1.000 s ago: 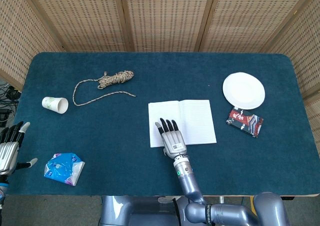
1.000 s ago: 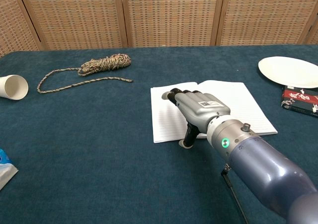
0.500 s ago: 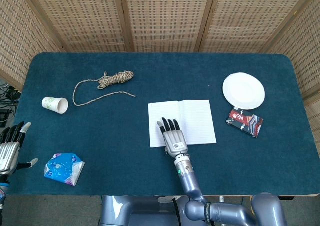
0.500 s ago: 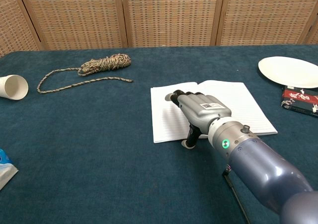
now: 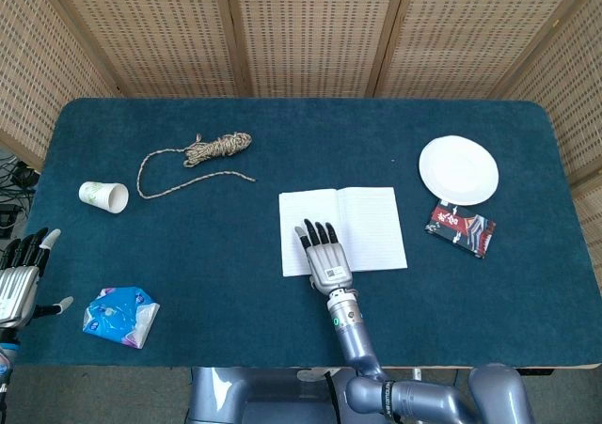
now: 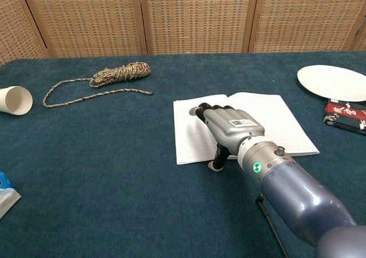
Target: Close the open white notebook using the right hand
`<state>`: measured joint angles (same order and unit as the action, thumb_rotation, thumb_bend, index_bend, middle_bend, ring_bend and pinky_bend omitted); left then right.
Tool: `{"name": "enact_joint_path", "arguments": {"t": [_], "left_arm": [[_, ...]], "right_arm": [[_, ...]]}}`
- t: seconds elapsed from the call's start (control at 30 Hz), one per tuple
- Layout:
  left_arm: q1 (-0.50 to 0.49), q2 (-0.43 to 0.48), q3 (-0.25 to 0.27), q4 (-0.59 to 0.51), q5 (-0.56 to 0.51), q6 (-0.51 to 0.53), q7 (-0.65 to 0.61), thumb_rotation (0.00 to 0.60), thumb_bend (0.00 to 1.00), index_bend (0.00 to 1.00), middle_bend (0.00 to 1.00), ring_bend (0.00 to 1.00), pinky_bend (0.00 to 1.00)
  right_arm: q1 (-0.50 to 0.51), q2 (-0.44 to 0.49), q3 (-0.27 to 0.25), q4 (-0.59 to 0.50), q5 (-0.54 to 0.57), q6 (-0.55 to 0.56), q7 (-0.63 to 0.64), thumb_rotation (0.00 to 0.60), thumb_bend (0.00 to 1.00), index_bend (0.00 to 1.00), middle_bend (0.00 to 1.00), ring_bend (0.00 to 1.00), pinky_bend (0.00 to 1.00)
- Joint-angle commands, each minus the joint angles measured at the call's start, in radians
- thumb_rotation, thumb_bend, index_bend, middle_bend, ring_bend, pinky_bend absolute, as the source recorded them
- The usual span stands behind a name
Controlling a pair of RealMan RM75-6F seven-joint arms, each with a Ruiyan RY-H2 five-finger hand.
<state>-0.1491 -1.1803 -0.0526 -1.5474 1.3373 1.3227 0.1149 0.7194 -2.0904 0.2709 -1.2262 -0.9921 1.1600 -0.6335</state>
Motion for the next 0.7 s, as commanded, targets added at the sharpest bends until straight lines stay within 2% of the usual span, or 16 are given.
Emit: {"name": "enact_joint_path", "arguments": {"t": [0.03, 0.43, 0.7], "left_arm": [[-0.001, -0.001, 0.001, 0.000, -0.001, -0.002, 0.002, 0.600, 0.13, 0.00, 0.00, 0.00, 0.00], [-0.003, -0.004, 0.002, -0.001, -0.001, -0.004, 0.006, 0.600, 0.14, 0.00, 0.00, 0.00, 0.00], [-0.003, -0.003, 0.004, -0.003, 0.004, 0.000, 0.007, 0.600, 0.14, 0.00, 0.00, 0.00, 0.00]], "right_arm": [[0.001, -0.013, 0.000, 0.028, -0.019, 0.007, 0.014, 0.600, 0.41, 0.08, 0.00, 0.00, 0.00], [-0.021, -0.039, -0.005, 0.085, -0.063, 0.027, 0.062, 0.600, 0.72, 0.11, 0.00, 0.00, 0.00], [-0.046, -0.034, 0.020, 0.042, -0.062, 0.049, 0.091, 0.600, 0.81, 0.12, 0.00, 0.00, 0.00]]}}
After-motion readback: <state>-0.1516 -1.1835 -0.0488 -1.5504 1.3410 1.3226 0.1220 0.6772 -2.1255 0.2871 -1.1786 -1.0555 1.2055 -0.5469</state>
